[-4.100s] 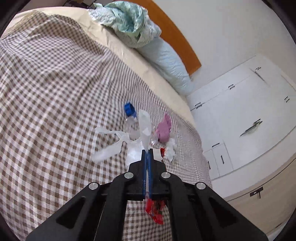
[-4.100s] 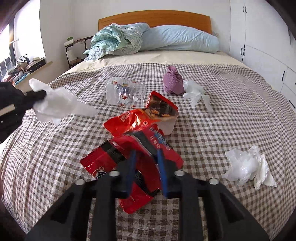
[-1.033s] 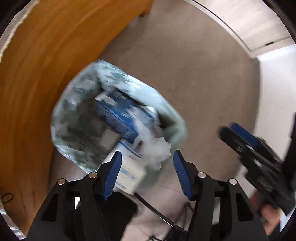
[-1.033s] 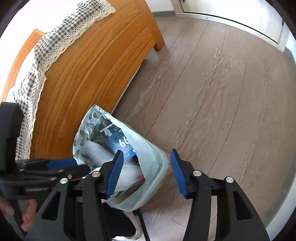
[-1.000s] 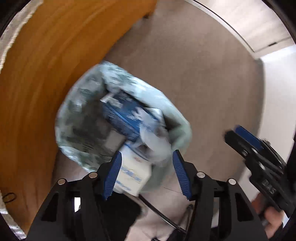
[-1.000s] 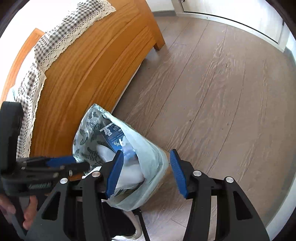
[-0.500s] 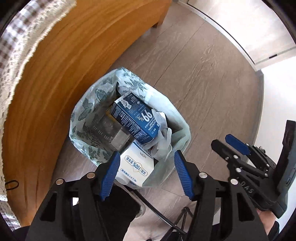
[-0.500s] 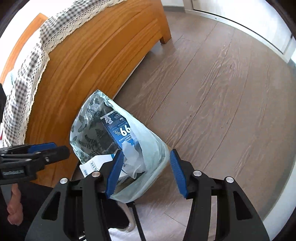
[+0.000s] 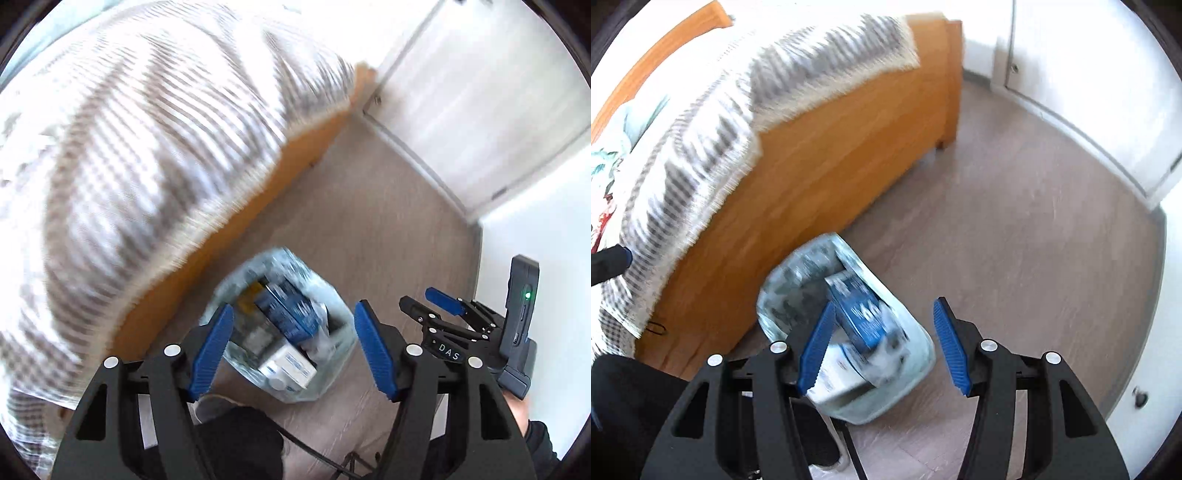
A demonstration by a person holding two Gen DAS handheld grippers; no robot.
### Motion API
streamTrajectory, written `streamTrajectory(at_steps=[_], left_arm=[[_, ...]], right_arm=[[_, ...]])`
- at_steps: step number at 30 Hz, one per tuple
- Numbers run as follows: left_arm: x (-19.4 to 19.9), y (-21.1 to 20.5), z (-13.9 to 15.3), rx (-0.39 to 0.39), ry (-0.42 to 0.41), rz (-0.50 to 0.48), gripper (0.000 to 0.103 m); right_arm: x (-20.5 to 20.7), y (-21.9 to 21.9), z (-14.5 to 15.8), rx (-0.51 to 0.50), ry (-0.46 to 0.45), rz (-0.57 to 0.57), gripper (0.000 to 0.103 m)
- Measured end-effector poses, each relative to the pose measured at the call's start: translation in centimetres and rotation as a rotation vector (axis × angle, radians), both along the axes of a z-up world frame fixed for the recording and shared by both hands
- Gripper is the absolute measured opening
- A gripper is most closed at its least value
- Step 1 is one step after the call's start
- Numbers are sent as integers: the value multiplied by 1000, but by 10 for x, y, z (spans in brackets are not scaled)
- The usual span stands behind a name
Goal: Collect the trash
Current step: 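Grasp a red snack bag with the right tool while the left grasps another red bag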
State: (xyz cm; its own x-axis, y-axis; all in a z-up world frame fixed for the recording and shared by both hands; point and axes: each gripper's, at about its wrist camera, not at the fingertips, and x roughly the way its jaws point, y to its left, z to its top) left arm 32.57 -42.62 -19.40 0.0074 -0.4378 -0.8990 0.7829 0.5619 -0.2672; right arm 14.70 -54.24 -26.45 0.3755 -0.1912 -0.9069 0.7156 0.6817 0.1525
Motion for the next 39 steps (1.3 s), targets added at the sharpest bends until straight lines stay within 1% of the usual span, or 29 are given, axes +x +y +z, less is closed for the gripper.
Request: streamTrajectory(at_steps=[5,7,9,11,13,14,19,20,21,22,24,26,27,28,30,31,33,34,35,36,37,38,39], left_arm=[[63,66,40,-94,-62,127,66],[93,99,51,-108,-92,193,66],[124,134,58,-127,-108,264,66],[159,171,62,-160,-92,356,68],[190,209,61,-156,-88,489,69],[203,227,60,-156,-92,540,69],[261,307,55,-163,-122,700,70],[277,326,50,-158,-105,744,72],[290,346,42,-142,-68,804,72],[302,364,33,-142,-28,856,72],[320,392,13,-217,63,909,72],[332,404,-3,-271,148,950,70],[334,405,-7,-285,157,959,70],[336,403,-6,-287,144,962,70],[342,395,-4,-319,127,942,69],[346,390,-6,-337,139,943,64],[353,386,-13,-331,165,974,57],[353,380,-15,-326,152,981,50],[354,377,-15,-318,139,979,28],[356,376,-17,-317,159,968,11],[358,377,-20,-333,200,958,3],[359,377,-20,-355,214,966,1],[354,379,-15,-355,196,978,1]], right_arm=[[50,24,46,-68,-73,74,56],[74,40,63,-101,-106,133,56],[99,63,78,-150,-159,222,56],[128,96,91,-209,-225,342,56],[158,128,98,-241,-253,446,56],[172,140,101,-243,-264,486,56],[236,198,108,-215,-312,606,56],[246,208,109,-203,-324,625,56],[253,217,110,-190,-343,651,56],[260,228,110,-179,-368,685,56],[272,250,110,-178,-391,744,56],[288,270,107,-177,-392,793,56],[294,278,106,-172,-391,811,56],[300,284,104,-164,-390,825,56],[308,292,103,-141,-394,847,56],[312,296,101,-133,-394,861,56],[317,306,100,-130,-392,880,56],[320,310,99,-128,-391,890,56],[321,311,99,-130,-390,895,56],[323,313,98,-135,-388,896,56],[327,313,98,-134,-383,891,56],[330,313,97,-128,-377,885,56],[335,313,97,-123,-372,875,56]])
